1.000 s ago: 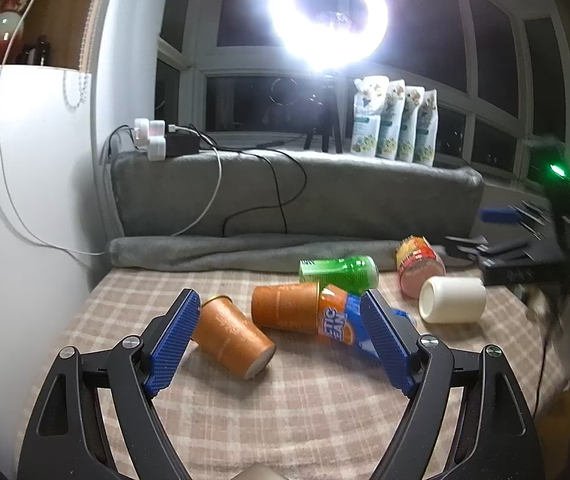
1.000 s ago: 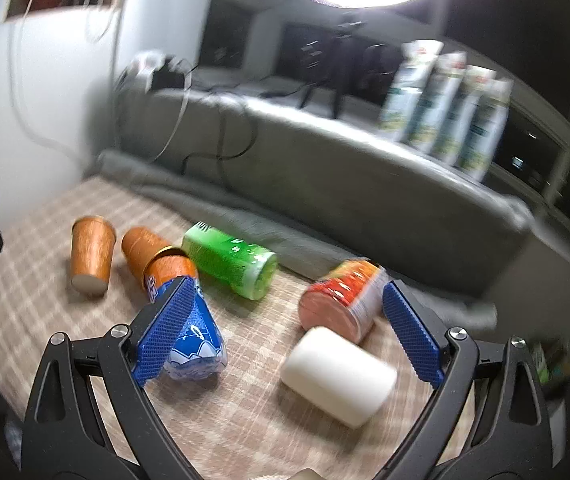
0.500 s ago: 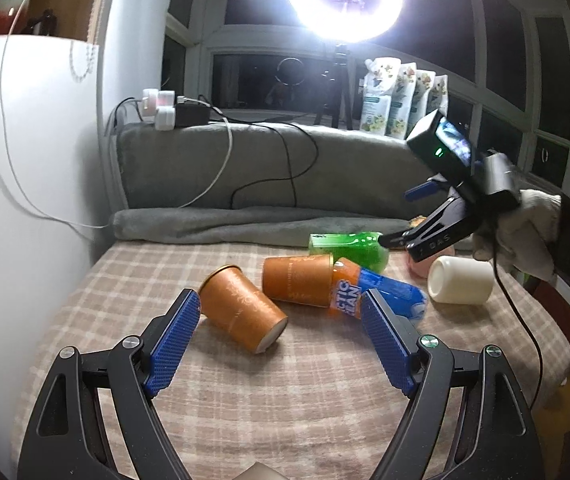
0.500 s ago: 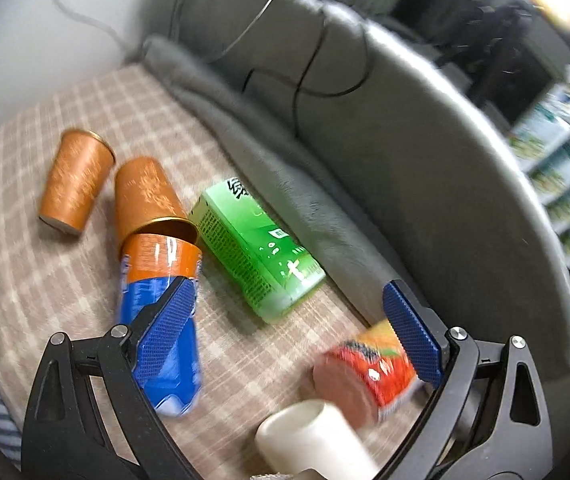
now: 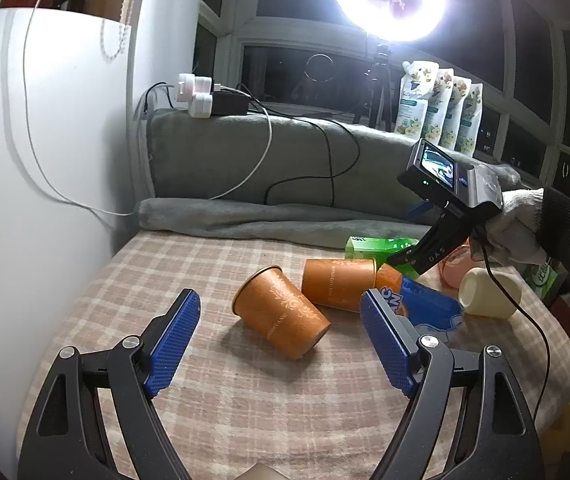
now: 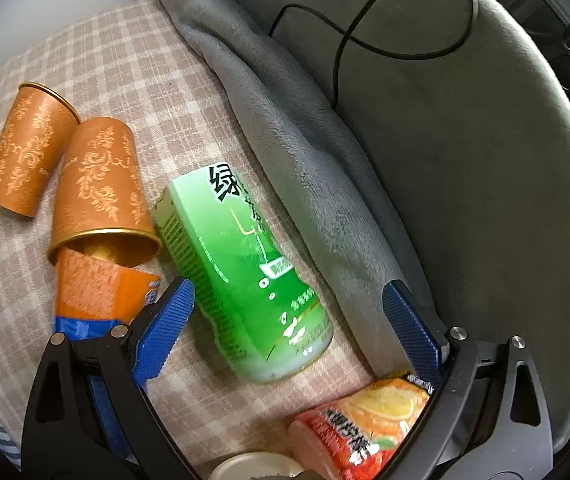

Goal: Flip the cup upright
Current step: 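Move the right tool toward the lying green tea bottle and lower it, then close the right gripper around the green tea bottle's body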

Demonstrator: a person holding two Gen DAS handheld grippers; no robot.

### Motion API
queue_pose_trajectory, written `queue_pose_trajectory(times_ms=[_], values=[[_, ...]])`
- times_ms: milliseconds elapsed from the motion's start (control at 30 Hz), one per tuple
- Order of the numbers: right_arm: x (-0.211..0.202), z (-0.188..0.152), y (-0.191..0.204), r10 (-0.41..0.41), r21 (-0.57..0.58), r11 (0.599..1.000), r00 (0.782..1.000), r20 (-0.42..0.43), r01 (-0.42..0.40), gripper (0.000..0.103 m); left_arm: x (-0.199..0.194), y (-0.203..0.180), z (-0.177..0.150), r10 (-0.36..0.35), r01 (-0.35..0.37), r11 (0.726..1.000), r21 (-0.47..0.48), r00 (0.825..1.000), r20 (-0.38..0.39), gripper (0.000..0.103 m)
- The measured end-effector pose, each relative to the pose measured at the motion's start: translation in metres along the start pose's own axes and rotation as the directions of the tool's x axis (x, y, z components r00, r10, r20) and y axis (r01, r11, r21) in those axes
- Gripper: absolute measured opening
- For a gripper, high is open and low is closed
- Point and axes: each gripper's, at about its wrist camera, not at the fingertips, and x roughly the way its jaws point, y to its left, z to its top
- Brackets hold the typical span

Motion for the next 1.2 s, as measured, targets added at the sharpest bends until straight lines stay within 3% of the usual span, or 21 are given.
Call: queue_pose_trajectory(times_ms=[333, 400, 500, 667, 767, 800, 1200], values=[[0.019, 0.011, 0.004, 0.067, -0.017, 0.998, 0.997, -0.031, -0.068, 0.095, 0.005, 0.003, 0.001, 0.010, -0.011, 1.000, -0.005, 1.000, -0.008, 0.082], [0.019, 0.012, 0.003, 0.078, -0.009, 0.997, 0.996, -0.032, -0.078, 0.084, 0.005, 0.004, 0.001, 0.013, -0.014, 1.000, -0.006, 1.000, -0.008, 0.082], [0.021, 0.012, 0.003, 0.074, -0.003, 0.997, 0.996, -0.042, -0.074, 0.076, 0.004, 0.004, 0.001, 0.013, -0.014, 1.000, -0.008, 1.000, -0.008, 0.082], [0.022, 0.006, -0.001, 0.066, 0.022, 0.998, 0.997, -0.029, -0.065, 0.074, 0.005, 0.004, 0.002, 0.013, -0.013, 1.000, -0.007, 1.000, -0.008, 0.082], [0.017, 0.002, -0.005, 0.052, 0.043, 0.998, 0.999, -0.007, -0.052, 0.072, 0.003, 0.002, 0.002, 0.011, -0.011, 1.000, -0.006, 1.000, -0.008, 0.082], [0.013, 0.001, -0.002, 0.043, 0.055, 0.998, 0.999, -0.001, -0.043, 0.063, 0.003, 0.001, 0.002, 0.010, -0.010, 1.000, -0.006, 1.000, -0.008, 0.082], [-0.041, -0.013, -0.026, -0.008, 0.186, 0.983, 0.997, 0.072, -0.005, 0.063, -0.010, -0.004, 0.001, 0.003, -0.003, 1.000, -0.001, 1.000, 0.013, 0.082]])
